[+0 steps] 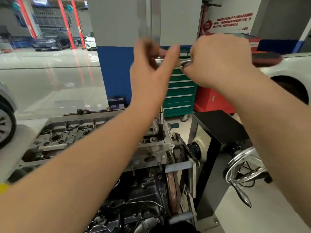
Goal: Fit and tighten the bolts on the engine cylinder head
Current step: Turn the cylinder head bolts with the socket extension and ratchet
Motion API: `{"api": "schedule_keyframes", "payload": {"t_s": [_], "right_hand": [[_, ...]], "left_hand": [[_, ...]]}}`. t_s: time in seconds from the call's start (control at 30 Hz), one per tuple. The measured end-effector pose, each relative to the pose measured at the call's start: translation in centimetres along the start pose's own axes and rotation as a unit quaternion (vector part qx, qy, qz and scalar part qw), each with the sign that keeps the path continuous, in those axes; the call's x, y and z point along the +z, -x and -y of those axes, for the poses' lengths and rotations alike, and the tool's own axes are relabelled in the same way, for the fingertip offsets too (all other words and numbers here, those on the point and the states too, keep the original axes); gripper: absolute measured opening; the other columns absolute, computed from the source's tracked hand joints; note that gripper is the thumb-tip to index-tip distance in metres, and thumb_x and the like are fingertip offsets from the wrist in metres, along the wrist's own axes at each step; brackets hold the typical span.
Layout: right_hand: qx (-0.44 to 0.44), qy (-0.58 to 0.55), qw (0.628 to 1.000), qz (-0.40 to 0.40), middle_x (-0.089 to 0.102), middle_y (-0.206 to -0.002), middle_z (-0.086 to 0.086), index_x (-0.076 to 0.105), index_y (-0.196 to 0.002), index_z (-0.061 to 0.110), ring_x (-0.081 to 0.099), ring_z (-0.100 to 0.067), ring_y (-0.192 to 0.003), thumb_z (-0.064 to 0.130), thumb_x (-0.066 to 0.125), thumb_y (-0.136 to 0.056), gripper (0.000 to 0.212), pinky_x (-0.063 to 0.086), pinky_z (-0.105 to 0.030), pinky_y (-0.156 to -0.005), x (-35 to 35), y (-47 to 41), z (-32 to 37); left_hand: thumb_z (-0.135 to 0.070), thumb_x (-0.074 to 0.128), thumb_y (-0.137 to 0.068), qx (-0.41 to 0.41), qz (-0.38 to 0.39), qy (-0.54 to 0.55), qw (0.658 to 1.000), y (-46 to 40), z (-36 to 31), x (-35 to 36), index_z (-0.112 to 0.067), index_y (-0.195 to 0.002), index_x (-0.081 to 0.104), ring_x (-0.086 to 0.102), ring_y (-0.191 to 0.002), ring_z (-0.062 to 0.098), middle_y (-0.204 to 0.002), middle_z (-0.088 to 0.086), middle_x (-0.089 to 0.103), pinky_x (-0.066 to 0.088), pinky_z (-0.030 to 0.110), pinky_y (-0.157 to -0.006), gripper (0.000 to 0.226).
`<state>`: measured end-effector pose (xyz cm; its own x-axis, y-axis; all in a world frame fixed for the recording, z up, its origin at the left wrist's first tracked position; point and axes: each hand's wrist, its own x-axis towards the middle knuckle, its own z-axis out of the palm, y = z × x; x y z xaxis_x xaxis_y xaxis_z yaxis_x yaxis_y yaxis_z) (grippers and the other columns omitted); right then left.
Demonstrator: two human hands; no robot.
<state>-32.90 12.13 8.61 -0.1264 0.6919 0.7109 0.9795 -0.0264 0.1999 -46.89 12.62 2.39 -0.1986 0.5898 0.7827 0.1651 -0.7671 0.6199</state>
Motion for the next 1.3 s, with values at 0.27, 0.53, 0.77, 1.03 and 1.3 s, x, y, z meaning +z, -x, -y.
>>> {"api": "schedule_keyframes", "payload": {"t_s": [0.27, 0.53, 0.77, 1.03, 1.3], "right_hand": [[-0.125, -0.213, 0.964, 0.095, 0.051, -0.068, 0.004, 0.052, -0.07, 0.022, 0.057, -0.028, -0.077, 0.02, 0.059, -0.095, 0.027, 0.036, -0.035, -0.064, 6.3, -5.4, 1.8], [-0.109, -0.135, 0.981, 0.09, 0.051, -0.061, 0.002, 0.057, -0.061, 0.025, 0.051, -0.027, -0.067, 0.019, 0.061, -0.08, 0.02, 0.036, -0.034, -0.063, 3.4, -3.8, 0.3], [-0.039, 0.028, 0.997, 0.055, 0.04, -0.065, -0.004, 0.035, -0.067, 0.02, 0.037, -0.023, -0.054, 0.045, 0.059, -0.09, 0.041, 0.033, -0.034, -0.052, 1.3, -1.1, -1.2], [-0.205, -0.088, 0.95, 0.221, 0.062, -0.087, 0.014, 0.061, -0.109, 0.036, 0.056, -0.006, -0.076, 0.103, 0.029, -0.066, 0.085, 0.04, -0.033, -0.065, -2.9, -2.8, -1.2], [-0.296, -0.166, 0.937, 0.082, 0.05, -0.074, 0.013, 0.05, -0.125, 0.025, 0.049, -0.015, -0.065, 0.071, 0.017, -0.093, 0.065, 0.033, -0.036, -0.063, -0.4, -1.5, 0.6]], "left_hand": [[-0.041, 0.072, -0.09, -0.184, 0.054, -0.016, 0.981, 3.7, 2.0, 2.3, -0.03, -0.125, 0.049, 0.058, -0.069, -0.011, -0.08, -0.014, 0.06, 0.046, 0.01, -0.06, 0.043], [-0.036, 0.06, -0.088, -0.259, -0.013, -0.022, 0.966, 3.8, 1.9, 3.7, -0.031, -0.047, 0.04, 0.026, -0.044, 0.007, -0.044, -0.014, 0.031, 0.028, 0.027, -0.05, 0.046], [-0.018, 0.062, -0.098, -0.279, 0.159, 0.11, 0.941, 2.5, 3.0, 1.1, -0.027, -0.048, 0.037, 0.025, -0.04, 0.018, -0.046, 0.001, 0.03, 0.025, 0.028, -0.046, 0.056], [-0.019, 0.06, -0.1, -0.285, 0.142, 0.129, 0.939, 2.5, 3.4, -0.1, -0.022, -0.059, 0.038, 0.028, -0.042, 0.018, -0.046, -0.002, 0.033, 0.031, 0.028, -0.045, 0.047], [-0.067, 0.062, -0.093, -0.257, 0.041, 0.06, 0.964, 4.7, 4.1, 1.2, -0.009, -0.076, 0.048, 0.053, -0.056, 0.016, -0.06, 0.0, 0.055, 0.052, 0.035, -0.056, 0.062]]}}
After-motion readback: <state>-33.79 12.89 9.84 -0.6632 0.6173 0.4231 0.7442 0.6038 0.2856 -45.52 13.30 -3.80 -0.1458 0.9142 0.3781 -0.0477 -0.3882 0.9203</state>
